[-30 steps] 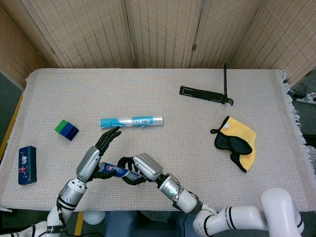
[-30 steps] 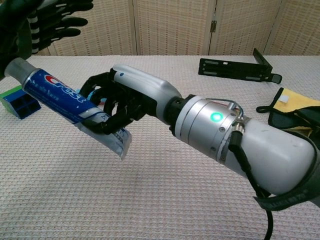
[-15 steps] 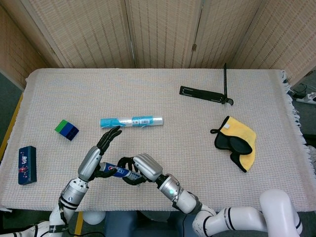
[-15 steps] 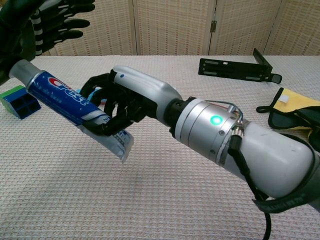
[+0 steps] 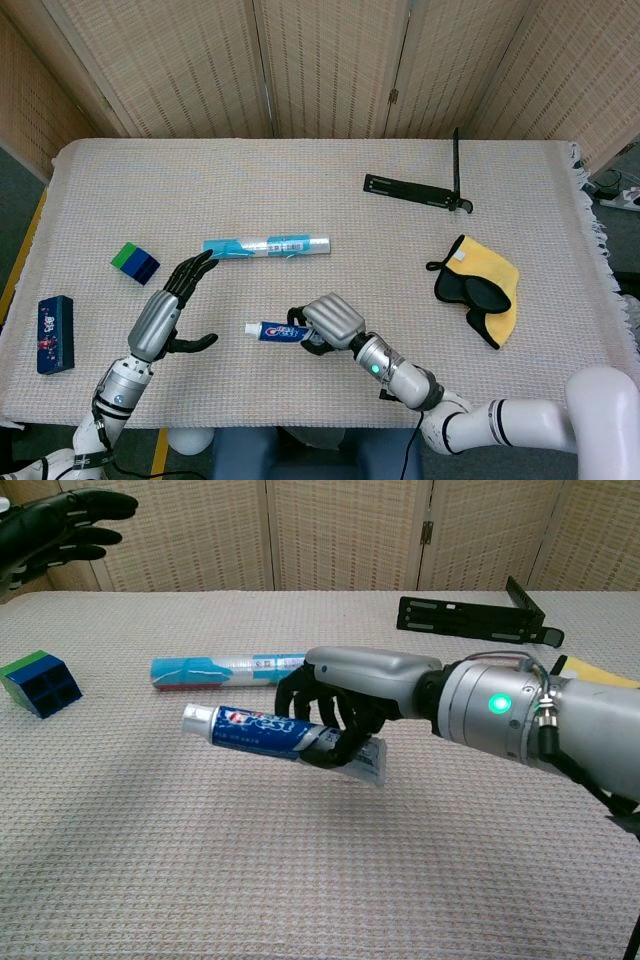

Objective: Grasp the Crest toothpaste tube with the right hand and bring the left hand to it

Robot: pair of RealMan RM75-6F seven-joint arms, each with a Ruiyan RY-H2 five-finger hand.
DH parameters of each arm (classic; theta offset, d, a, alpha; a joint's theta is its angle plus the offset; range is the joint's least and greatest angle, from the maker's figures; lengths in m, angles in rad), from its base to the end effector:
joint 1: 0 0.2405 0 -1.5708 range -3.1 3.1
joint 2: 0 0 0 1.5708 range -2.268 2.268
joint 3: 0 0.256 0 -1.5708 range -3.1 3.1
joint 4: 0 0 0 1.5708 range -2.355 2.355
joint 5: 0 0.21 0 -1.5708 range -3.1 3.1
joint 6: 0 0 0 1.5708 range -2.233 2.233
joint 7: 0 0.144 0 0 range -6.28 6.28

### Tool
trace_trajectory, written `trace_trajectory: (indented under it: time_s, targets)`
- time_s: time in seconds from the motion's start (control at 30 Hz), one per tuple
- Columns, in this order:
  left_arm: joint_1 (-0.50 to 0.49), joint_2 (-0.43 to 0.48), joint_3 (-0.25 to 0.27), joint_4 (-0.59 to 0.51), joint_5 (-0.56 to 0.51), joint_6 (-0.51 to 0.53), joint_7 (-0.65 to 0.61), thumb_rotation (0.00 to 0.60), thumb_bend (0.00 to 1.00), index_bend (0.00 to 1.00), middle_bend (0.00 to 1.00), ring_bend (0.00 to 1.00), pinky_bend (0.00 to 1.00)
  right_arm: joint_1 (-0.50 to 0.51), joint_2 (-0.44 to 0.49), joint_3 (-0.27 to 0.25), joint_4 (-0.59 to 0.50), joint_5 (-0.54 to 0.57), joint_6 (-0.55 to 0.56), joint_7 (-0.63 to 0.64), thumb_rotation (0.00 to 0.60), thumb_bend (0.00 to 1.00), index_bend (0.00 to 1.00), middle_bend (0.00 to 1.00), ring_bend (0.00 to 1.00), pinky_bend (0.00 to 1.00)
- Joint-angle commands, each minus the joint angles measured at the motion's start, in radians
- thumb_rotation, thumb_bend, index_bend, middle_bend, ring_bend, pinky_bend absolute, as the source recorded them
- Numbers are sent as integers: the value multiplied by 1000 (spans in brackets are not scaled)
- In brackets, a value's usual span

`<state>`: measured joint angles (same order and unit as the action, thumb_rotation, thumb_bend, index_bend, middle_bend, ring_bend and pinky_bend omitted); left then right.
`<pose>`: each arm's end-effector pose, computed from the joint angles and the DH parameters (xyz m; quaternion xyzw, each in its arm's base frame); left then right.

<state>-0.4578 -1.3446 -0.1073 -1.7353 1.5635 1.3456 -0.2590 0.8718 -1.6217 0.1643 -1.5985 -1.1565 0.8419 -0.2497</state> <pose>-0.1618 0.2638 0.0723 -0.5940 -0.4548 -0.5955 0.2926 -0.0648 -0.3058 -0.0607 0.7913 -0.3966 0.3975 0.2420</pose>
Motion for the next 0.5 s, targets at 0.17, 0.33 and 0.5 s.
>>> trace_trajectory:
  time_s: [0.17,0.33,0.5]
  targets:
    - [16,37,3,10,-39,-13,76,91,110,21,6,0,0,34,17,-33,24,140,-24,-165,600,576,487,464,539,466]
    - [21,78,4,11,-68,-38,95,91,108,28,13,0,0,48,38,-39,1,203,-28,-213,600,576,67,202,298,287]
    - [34,103,2,26,-82,-34,99,88,108,52,26,0,0,24,85,-46,-45,172,15,-201,600,576,0,30,157,179]
